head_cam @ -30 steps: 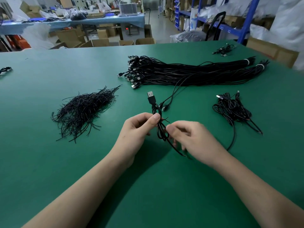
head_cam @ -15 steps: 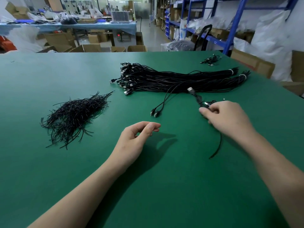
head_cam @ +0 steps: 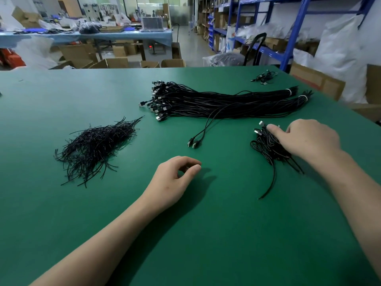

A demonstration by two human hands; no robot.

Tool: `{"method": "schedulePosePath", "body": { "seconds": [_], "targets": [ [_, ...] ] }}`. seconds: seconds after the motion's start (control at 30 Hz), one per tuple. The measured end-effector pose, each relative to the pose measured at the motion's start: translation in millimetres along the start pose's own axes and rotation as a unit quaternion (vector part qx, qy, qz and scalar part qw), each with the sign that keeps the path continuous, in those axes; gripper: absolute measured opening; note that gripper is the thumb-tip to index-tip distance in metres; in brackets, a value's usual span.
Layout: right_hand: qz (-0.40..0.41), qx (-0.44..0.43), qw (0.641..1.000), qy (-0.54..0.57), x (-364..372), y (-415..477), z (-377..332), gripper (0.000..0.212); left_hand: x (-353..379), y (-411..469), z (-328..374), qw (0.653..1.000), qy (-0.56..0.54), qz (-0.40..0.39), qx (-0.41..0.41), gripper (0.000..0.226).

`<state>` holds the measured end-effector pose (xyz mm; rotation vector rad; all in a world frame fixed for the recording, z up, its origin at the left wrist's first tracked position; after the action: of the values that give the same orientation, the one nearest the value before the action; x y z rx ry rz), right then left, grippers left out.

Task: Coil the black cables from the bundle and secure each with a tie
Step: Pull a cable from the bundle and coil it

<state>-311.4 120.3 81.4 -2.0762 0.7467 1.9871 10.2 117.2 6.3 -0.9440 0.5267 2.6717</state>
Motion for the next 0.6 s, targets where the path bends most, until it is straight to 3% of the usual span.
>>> {"method": "schedulePosePath", "body": {
  "seconds": [0.07,0.17,0.27,0.37,0.6],
  "targets": [
    [0.066,-0.032,0.997,0.011,-12,-4,-8,0.076,-3,13,1,0.998,0.065,-0.004,0.009,0.022],
    [0.14,-0.159,0.975,0.071,-24,-22,-41,0.053,-4,42,4,0.988,0.152,0.002,0.021,0.033],
    [0.06,-0.264,0.959,0.083,-10,-44,-85,0.043,9,70,4,0.962,0.271,0.014,0.027,0.04],
    [-0.036,-0.316,0.946,0.067,16,-58,-117,0.042,24,95,1,0.928,0.37,0.025,0.026,0.041],
    [-0.17,-0.291,0.94,0.053,59,-44,-132,0.053,10,135,-19,0.905,0.421,0.06,0.0,0.029]
  ]
}}
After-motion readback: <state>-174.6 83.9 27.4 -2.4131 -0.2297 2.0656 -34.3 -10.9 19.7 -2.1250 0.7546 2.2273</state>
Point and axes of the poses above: each hand's wrist, its own y-axis towards the middle knuckle, its own x-axis out of the palm, z = x × y, the point moved 5 cm from there along y, towards the middle knuckle, and after that the axes turned 4 degrees about y, right-handed, at the moved point
